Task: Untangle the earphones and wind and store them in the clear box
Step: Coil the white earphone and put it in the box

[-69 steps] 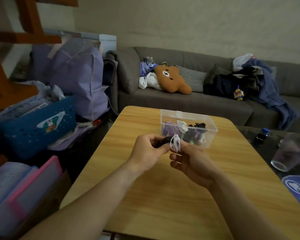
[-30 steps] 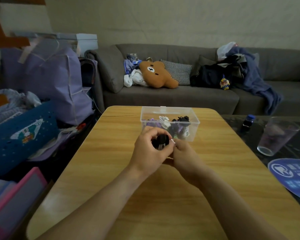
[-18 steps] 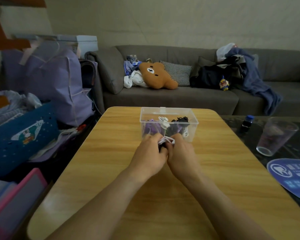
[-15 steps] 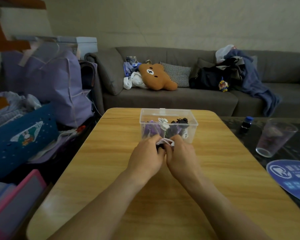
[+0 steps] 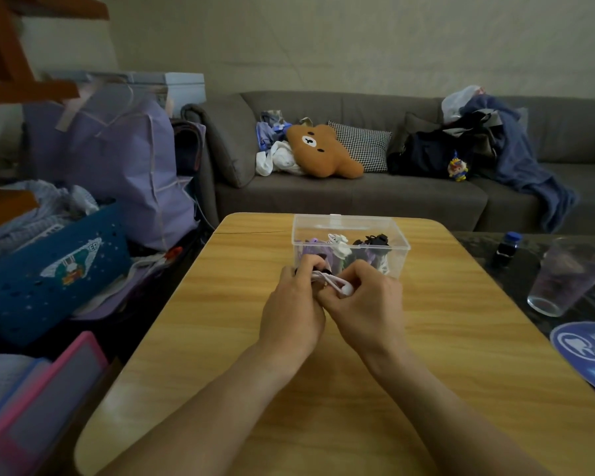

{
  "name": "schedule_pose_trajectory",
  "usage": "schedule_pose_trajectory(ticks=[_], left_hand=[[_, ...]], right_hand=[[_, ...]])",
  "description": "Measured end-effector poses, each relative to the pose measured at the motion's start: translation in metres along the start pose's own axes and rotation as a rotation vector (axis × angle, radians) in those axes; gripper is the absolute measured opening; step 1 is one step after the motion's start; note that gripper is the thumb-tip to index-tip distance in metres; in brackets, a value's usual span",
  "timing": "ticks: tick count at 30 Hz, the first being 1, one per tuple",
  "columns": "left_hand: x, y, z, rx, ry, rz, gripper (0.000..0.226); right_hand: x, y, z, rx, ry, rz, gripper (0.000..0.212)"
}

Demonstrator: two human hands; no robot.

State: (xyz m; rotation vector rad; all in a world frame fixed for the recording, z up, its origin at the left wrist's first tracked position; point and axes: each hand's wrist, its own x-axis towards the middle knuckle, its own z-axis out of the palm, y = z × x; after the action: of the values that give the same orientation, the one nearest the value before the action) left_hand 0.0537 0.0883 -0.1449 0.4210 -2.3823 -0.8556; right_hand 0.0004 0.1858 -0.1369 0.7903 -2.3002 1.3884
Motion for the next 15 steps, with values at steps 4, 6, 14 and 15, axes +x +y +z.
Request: schedule_pose_trajectory(ticks=[4, 6, 14, 15], left_hand=[[0.003, -0.008, 0.007, -0.156, -0.005, 0.004, 0.042], [0.004, -0.011, 0.010, -0.236, -0.016, -0.007, 0.040], [0.010, -0.007, 0.007, -0.501, 0.036, -0.049, 0.031], [0.010, -0.007, 0.007, -0.506, 0.034, -0.048, 0.034]], right_hand=[[-0.001, 0.002, 0.000, 0.086, 0.016, 0.049, 0.024], [-0.002, 0.001, -0.001, 0.130, 0.006, 0.076, 0.023], [-0.004, -0.002, 0.006, 0.234, 0.063, 0.159, 0.014], [-0.003, -0.003, 0.005, 0.247, 0.051, 0.181, 0.014]])
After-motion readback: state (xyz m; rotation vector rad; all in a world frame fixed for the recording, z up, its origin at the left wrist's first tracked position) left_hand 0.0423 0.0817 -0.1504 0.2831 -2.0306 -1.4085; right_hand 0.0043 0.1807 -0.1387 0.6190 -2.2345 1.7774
